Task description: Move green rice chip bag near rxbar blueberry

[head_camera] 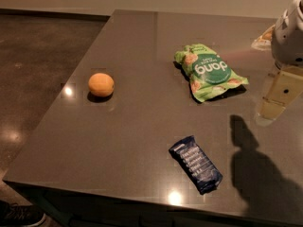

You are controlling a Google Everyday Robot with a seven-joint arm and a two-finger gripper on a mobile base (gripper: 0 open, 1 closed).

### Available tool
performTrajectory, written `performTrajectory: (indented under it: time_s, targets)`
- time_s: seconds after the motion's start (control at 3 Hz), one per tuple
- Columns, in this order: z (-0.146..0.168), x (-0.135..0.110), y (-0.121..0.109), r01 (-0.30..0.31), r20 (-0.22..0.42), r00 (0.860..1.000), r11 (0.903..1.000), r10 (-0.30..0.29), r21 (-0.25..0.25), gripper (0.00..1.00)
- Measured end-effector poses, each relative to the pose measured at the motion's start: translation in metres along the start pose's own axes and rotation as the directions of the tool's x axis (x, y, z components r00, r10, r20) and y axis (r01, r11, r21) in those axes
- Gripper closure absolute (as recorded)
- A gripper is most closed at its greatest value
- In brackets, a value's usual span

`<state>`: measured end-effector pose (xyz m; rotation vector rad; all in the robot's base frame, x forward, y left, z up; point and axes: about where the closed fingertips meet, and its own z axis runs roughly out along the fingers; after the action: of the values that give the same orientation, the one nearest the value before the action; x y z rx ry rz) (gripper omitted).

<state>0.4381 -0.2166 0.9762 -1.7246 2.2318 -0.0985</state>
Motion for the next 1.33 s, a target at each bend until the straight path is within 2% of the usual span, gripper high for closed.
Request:
performTrajectory:
  time_s: [0.67,1.0,1.33]
  targets:
    - [0.003,-0.007,-0.001,-0.009,-0.009,1.0,0.9999,0.009,-0.012,0.0]
    - [0.025,-0.027,-0.018,-0.057,-0.001,0.998,0.9976,0.057,-0.038,0.0]
    - [0.05,-0.045,-0.04,-0.151,-0.006,0.989,0.9867,0.151,-0.06,0.0]
